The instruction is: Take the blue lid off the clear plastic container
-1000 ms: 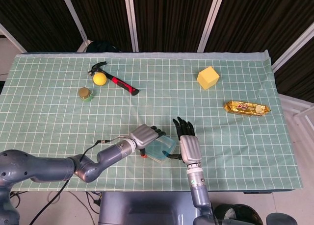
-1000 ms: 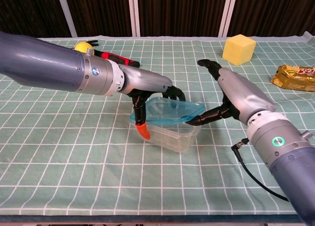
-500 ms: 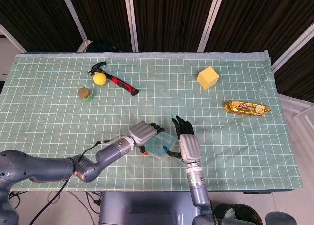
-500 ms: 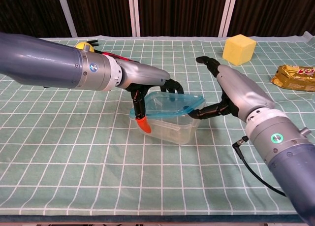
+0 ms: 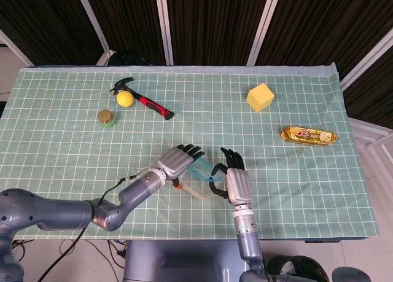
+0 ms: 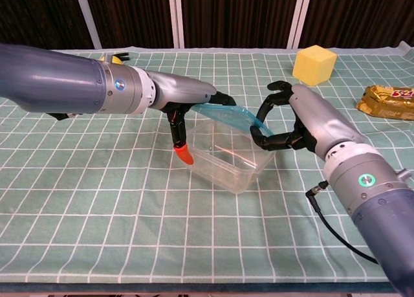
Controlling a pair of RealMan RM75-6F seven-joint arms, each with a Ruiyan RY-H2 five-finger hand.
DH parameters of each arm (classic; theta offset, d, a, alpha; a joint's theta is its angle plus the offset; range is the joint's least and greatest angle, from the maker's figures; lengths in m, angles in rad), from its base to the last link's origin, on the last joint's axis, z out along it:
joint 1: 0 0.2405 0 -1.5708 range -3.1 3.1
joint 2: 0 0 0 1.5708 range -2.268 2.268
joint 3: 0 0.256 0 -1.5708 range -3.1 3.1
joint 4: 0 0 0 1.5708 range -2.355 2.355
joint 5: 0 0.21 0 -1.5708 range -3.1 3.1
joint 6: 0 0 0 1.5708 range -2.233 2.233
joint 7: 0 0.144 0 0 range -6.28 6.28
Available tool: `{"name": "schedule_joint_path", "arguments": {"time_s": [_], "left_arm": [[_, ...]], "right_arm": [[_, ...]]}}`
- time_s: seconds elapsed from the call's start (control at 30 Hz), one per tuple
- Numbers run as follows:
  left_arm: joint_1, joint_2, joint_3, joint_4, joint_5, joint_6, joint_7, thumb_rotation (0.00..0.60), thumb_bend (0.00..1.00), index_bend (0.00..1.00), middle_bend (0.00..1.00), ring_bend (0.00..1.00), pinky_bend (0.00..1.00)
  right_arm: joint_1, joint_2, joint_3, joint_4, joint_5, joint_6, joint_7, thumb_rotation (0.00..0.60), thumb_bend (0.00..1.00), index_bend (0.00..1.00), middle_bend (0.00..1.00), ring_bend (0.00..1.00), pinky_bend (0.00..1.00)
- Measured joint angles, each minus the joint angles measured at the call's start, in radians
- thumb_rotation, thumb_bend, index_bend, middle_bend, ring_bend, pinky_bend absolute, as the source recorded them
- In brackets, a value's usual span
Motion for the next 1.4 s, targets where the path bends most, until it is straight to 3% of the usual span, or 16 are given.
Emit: {"name": "schedule_joint_path", "arguments": {"time_s": [0.6,1.4], "left_arm": [[0.042,0.035,-0.035,-0.031,0.054,0.048,-0.004,0.6,0.0,0.0,0.0,0.0,0.12],[0.14,0.202,-0.046,-0.176,0.156,0.071,-0.051,0.6,0.0,0.0,0.0,0.0,0.1]], "right_arm": [[0.0,-0.01,0.019,-0.006,-0.01,0.016,0.075,0.6,0.52,0.65,0.13,0.0,0.0],[-0.004,-0.001,0.04,-0.041,-0.001,0.043,0.075,0.6,0.52,0.74,0.16,0.0,0.0]]}}
